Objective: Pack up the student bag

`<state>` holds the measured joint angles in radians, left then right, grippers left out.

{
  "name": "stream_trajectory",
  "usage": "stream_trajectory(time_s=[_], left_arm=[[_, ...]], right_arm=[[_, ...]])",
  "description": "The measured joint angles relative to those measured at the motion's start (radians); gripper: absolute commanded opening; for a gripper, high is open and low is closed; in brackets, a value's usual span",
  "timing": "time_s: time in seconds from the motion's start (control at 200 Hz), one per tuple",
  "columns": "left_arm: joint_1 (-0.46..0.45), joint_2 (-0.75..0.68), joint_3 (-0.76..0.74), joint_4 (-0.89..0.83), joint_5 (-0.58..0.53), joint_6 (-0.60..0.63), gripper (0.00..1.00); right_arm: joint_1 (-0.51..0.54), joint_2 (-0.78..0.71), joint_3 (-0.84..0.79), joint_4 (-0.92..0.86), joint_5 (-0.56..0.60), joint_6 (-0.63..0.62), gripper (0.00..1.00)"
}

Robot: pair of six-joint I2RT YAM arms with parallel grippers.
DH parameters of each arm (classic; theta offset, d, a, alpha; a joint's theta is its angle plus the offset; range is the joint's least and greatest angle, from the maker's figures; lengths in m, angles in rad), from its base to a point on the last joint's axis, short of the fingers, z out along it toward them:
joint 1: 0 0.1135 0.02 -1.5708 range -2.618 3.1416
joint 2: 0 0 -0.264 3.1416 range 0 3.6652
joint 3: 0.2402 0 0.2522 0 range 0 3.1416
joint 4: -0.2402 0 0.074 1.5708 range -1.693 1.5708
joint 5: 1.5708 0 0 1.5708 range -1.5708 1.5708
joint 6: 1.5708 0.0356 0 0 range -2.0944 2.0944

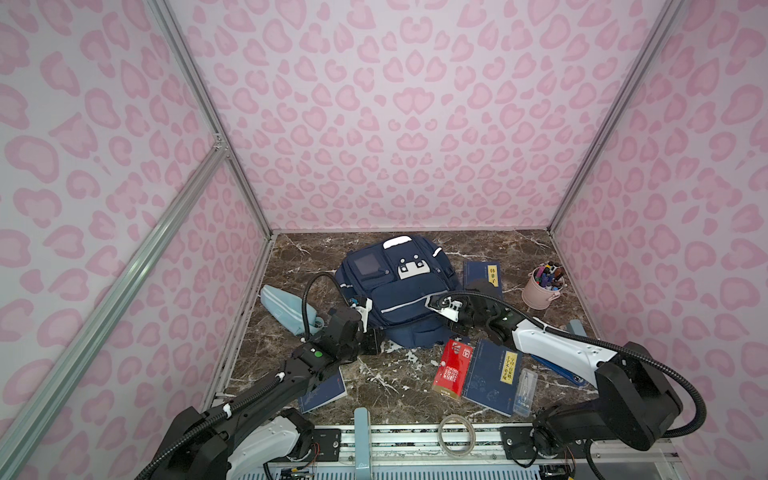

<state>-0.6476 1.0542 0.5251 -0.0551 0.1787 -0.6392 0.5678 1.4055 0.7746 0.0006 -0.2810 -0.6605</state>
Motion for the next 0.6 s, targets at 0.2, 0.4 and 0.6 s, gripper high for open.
stream_trajectory(time_s=[0.2,0.4,0.6], left_arm=[[-0.057,0.019,-0.002,0.027,0.023,-0.05,0.04],[-0.101,0.011,0.008,0.036,0.035,-0.072,0.04],[-0.101,-0.006,0.006,0.042,0.035,-0.083,0.04]], right_arm=[[0.167,-0.117,-0.063,0.045,-0.015,0.082,0.96],[0.275,-0.053,-0.025,0.064,-0.003,0.116,0.84],[0.312,0.064,0.053,0.044,0.018,0.119,0.15]])
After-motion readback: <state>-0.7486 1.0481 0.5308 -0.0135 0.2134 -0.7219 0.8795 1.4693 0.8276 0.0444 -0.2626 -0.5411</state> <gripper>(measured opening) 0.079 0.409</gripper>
